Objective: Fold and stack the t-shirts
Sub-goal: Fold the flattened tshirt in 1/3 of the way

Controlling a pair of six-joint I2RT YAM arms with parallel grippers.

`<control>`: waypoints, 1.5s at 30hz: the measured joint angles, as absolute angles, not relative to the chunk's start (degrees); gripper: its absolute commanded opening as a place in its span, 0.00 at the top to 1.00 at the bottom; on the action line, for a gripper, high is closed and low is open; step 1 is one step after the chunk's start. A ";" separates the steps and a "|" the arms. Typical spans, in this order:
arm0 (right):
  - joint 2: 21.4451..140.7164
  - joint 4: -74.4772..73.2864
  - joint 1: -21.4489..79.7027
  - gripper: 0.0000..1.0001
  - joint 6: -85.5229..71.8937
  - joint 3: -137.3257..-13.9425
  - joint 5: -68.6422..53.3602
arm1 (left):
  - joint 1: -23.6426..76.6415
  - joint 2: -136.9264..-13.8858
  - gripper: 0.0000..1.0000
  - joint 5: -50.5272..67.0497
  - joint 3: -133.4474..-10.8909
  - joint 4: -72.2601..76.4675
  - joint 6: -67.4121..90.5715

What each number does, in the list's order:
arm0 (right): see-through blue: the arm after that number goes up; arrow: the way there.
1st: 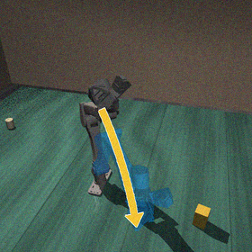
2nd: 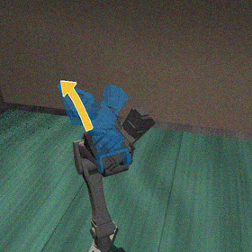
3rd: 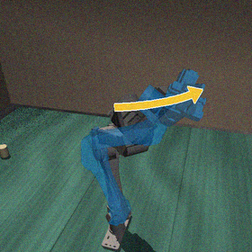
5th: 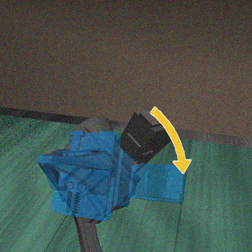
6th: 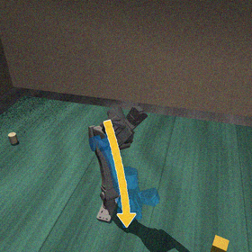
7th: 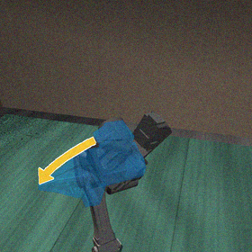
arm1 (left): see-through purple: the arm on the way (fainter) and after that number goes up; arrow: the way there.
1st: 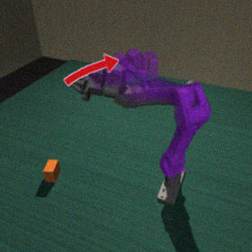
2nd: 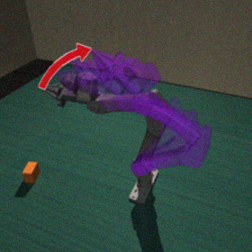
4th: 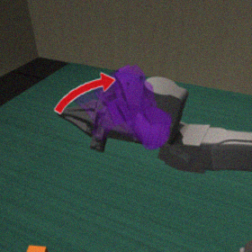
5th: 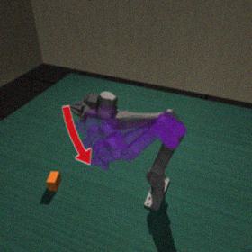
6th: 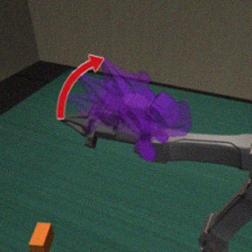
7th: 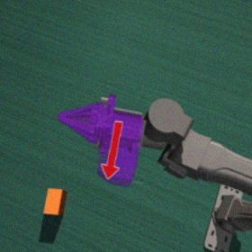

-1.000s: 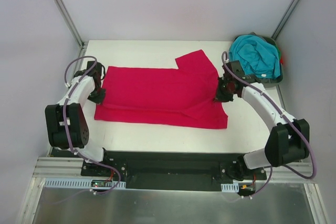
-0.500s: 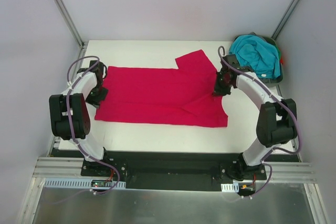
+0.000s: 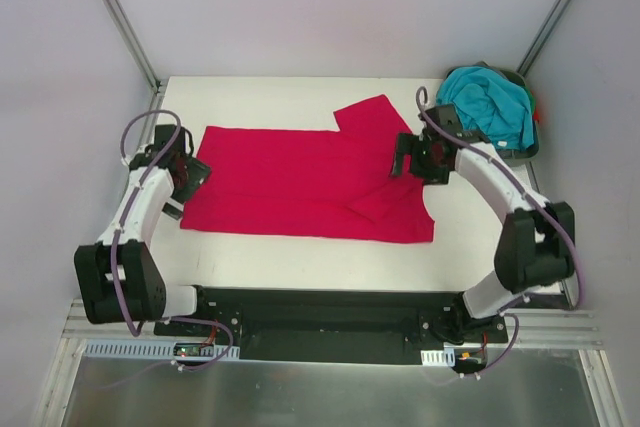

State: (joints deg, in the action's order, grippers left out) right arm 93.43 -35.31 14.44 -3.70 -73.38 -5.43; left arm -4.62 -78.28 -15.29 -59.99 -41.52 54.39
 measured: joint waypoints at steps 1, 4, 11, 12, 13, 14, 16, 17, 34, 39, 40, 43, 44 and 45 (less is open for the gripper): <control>89.19 -34.54 15.03 0.04 -4.14 -68.84 -7.35 | -4.62 -76.07 0.01 -13.17 -56.95 -40.18 53.30; 83.33 -31.09 18.06 0.03 -6.50 -61.36 -11.53 | -4.58 -73.49 0.01 -6.26 -49.63 -36.42 50.92; 85.27 -24.10 27.64 0.14 -12.99 -53.71 -15.27 | -4.56 -72.40 0.01 2.72 -41.98 -31.20 46.89; 86.17 -24.01 28.56 0.18 -13.26 -53.95 -14.57 | -4.56 -72.10 0.01 3.29 -41.76 -30.33 46.72; 87.35 -24.27 29.65 0.24 -13.45 -54.43 -13.47 | -4.56 -71.83 0.01 4.19 -41.58 -29.28 46.39; 88.58 -24.45 30.59 0.29 -13.56 -55.02 -12.36 | -4.56 -71.72 0.01 4.86 -41.50 -28.36 46.02; 90.48 -24.88 31.79 0.35 -13.67 -56.23 -9.98 | -4.56 -71.72 0.01 5.89 -41.47 -27.20 45.63; 91.24 -25.41 32.27 0.37 -13.87 -56.95 -8.67 | -4.56 -71.72 0.01 6.13 -41.47 -26.76 45.52; 99.20 -29.54 34.65 0.79 -14.96 -61.17 -0.43 | -4.56 -73.89 0.01 5.67 -41.50 -24.97 44.45; 99.39 -31.11 34.65 0.85 -15.40 -62.30 2.28 | -4.56 -74.61 0.01 5.13 -41.65 -24.71 44.18; 99.44 -31.44 34.65 0.85 -15.40 -62.81 2.72 | -4.56 -74.89 0.01 4.75 -41.74 -24.67 44.10; 99.46 -32.51 34.65 0.85 -15.16 -64.45 3.86 | -4.56 -75.81 0.01 3.79 -42.11 -24.64 43.99; 99.53 -32.88 34.65 0.87 -14.94 -65.10 4.19 | -4.56 -75.99 0.01 3.70 -42.17 -24.64 43.97; 99.66 -33.28 34.65 0.91 -14.72 -65.76 4.47 | -4.56 -76.20 0.01 3.53 -42.26 -24.67 43.94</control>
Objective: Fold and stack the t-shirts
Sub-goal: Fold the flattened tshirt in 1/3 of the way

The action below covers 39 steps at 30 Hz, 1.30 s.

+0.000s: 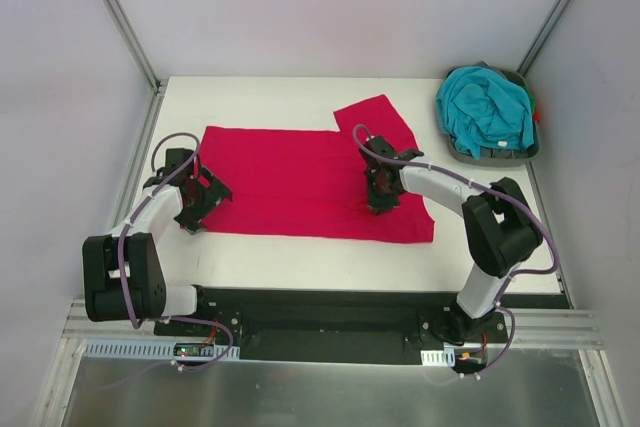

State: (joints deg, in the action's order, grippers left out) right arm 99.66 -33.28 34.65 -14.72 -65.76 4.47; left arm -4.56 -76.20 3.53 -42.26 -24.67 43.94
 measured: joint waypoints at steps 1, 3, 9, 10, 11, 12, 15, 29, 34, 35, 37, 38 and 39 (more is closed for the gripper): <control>99.88 -33.58 34.65 1.00 -14.44 -66.43 4.75 | -4.56 -76.42 0.01 3.31 -42.39 -24.67 43.88; 100.57 -34.06 34.65 0.99 -13.72 -67.59 5.08 | -4.56 -76.88 0.01 2.79 -42.72 -24.64 43.83; 103.02 -35.42 34.74 1.00 -10.15 -69.87 5.96 | -4.56 -77.30 0.01 2.63 -43.40 -24.64 43.48; 103.33 -35.92 34.79 0.99 -9.26 -70.46 6.66 | -4.56 -77.30 0.01 2.63 -43.51 -24.64 43.40; 103.63 -36.40 34.83 1.00 -8.47 -71.07 7.22 | -4.56 -77.30 0.01 2.63 -43.59 -24.64 43.38; 104.18 -37.28 34.87 0.99 -7.29 -72.42 8.21 | -4.56 -77.30 0.01 2.57 -43.70 -24.64 43.24; 106.24 -38.50 34.87 1.00 -4.64 -76.84 10.15 | -4.56 -77.32 0.01 2.48 -43.92 -24.64 42.92; 119.94 -44.29 34.85 1.00 6.15 -97.38 14.24 | -4.56 -80.47 0.01 2.46 -45.93 -24.62 42.00; 122.63 -45.54 34.85 1.00 10.63 -101.91 14.00 | -4.56 -80.51 0.01 2.46 -46.41 -24.60 41.47; 123.11 -45.67 34.85 0.99 11.68 -102.80 13.67 | -4.56 -80.51 0.01 2.46 -46.48 -24.60 41.39; 123.96 -45.74 34.83 0.99 13.87 -104.33 12.58 | -4.56 -80.51 0.01 2.46 -46.48 -24.60 41.28; 124.29 -45.76 34.83 0.99 14.63 -104.84 12.21 | -4.56 -80.51 0.01 2.46 -46.48 -24.60 41.23; 124.77 -45.74 34.81 0.99 15.81 -105.43 11.29 | -4.56 -80.51 0.01 2.46 -46.50 -24.60 41.23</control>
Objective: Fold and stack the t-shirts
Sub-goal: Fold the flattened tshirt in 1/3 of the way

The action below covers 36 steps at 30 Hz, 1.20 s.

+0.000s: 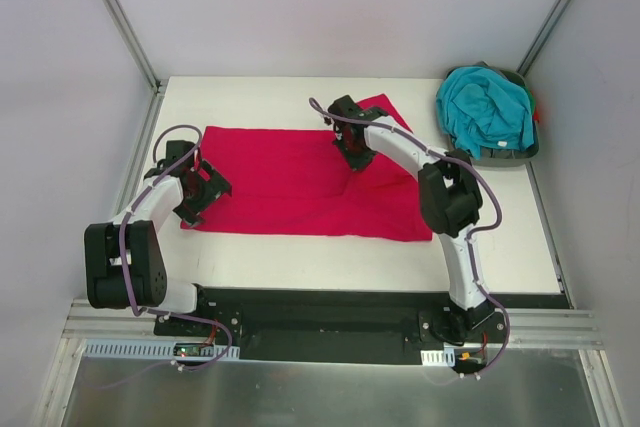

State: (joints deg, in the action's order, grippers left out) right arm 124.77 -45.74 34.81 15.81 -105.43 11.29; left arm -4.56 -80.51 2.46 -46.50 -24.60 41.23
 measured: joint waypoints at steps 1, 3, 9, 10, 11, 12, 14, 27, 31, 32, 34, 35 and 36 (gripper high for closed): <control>125.12 -45.78 34.81 0.96 16.62 -105.80 10.79 | -4.56 -80.51 0.01 2.46 -46.50 -24.58 41.21; 125.97 -45.95 34.81 0.93 18.41 -106.56 9.34 | -4.56 -80.51 0.01 2.46 -46.50 -24.60 41.17; 127.07 -46.33 34.81 0.82 21.76 -107.15 5.89 | -4.56 -80.49 0.01 2.50 -46.48 -24.62 41.15; 127.04 -46.28 34.81 0.76 22.09 -107.15 5.45 | -4.56 -80.49 0.01 2.50 -46.50 -24.62 41.15; 127.04 -46.28 34.81 0.63 22.44 -107.24 5.06 | -4.56 -80.40 0.01 2.50 -46.50 -24.60 41.15; 127.04 -46.30 34.81 0.48 22.65 -107.44 4.89 | -4.56 -80.27 0.01 2.50 -46.48 -24.62 41.15; 127.00 -46.26 34.81 0.21 22.98 -107.83 4.51 | -4.56 -79.83 0.01 2.52 -46.48 -24.62 41.15; 103.63 -35.92 30.87 0.04 9.43 -82.65 1.69 | -4.56 -78.83 0.01 6.09 -50.76 -24.71 41.23; 96.88 -31.03 25.89 0.04 4.34 -70.94 -3.14 | -4.56 -84.71 0.01 8.32 -56.55 -23.97 41.08; 97.08 -30.41 25.54 0.04 3.53 -69.78 -3.70 | -4.56 -87.05 0.01 8.71 -58.17 -23.55 41.01; 98.02 -29.02 25.76 0.04 1.91 -67.83 -4.47 | -4.56 -91.85 0.01 9.15 -60.64 -22.46 40.95; 98.43 -28.67 25.89 0.04 1.30 -67.05 -4.80 | -4.56 -93.95 0.01 9.58 -61.34 -22.09 40.88; 98.87 -28.38 26.02 0.04 0.67 -66.15 -4.97 | -4.56 -95.83 0.01 10.13 -61.60 -21.82 40.86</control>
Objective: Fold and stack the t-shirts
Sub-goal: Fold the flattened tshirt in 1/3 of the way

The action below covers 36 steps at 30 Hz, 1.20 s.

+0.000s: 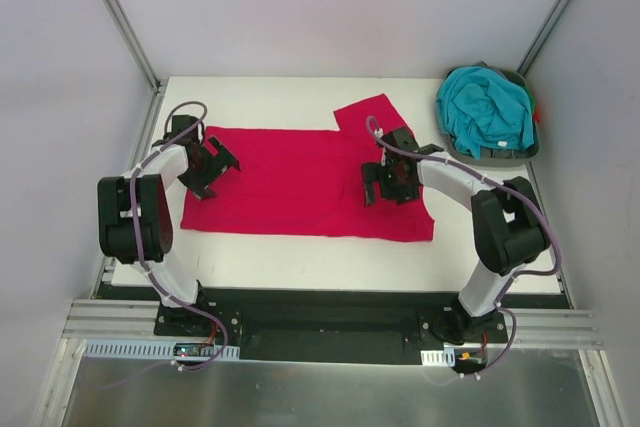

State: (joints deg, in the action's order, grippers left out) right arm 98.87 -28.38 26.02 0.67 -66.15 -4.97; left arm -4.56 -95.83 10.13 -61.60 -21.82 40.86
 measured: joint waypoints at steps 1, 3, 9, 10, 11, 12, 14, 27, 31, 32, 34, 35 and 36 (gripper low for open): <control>99.07 -28.16 26.11 0.04 0.30 -65.32 -4.99 | -4.56 -97.03 0.01 10.46 -61.63 -21.76 40.86; 99.11 -27.97 25.93 0.04 -0.34 -62.87 -4.91 | -4.56 -99.07 0.01 10.85 -61.36 -22.04 40.86; 96.16 -25.12 24.88 0.04 -0.58 -57.87 -5.26 | -4.58 -95.11 0.01 11.99 -55.59 -19.53 40.60; 95.46 -24.62 24.73 0.04 -0.60 -57.04 -5.26 | -4.58 -93.62 0.01 12.03 -53.84 -19.22 40.62; 94.70 -24.16 24.60 0.04 -0.62 -56.12 -5.21 | -4.56 -91.98 0.01 12.05 -52.01 -18.98 40.64; 93.91 -23.79 24.49 0.04 -0.64 -55.22 -5.17 | -4.56 -90.19 0.01 12.12 -50.04 -18.68 40.66; 91.85 -23.38 24.18 0.04 -0.89 -52.97 -4.95 | -4.56 -86.63 0.01 12.47 -46.35 -18.22 40.99; 75.29 -23.05 22.83 0.04 -6.09 -37.85 -2.87 | 0.38 -70.57 0.01 13.32 -33.10 -18.74 42.57; 71.31 -23.86 22.81 0.04 -7.18 -34.96 -0.91 | 5.52 -70.06 0.01 12.25 -32.93 -18.90 42.72; 70.50 -24.12 22.76 0.04 -7.49 -34.41 -0.34 | 6.74 -69.93 0.01 11.75 -32.86 -18.90 42.87; 68.90 -24.25 22.72 0.04 -7.97 -33.32 0.38 | 7.70 -69.89 0.01 11.49 -32.84 -18.96 43.13; 68.05 -24.34 22.70 0.04 -8.16 -32.75 0.75 | 7.92 -69.89 0.01 11.46 -32.84 -18.96 43.33; 67.24 -24.51 22.68 0.04 -8.36 -32.23 1.06 | 7.92 -69.87 0.01 11.46 -32.75 -18.94 43.64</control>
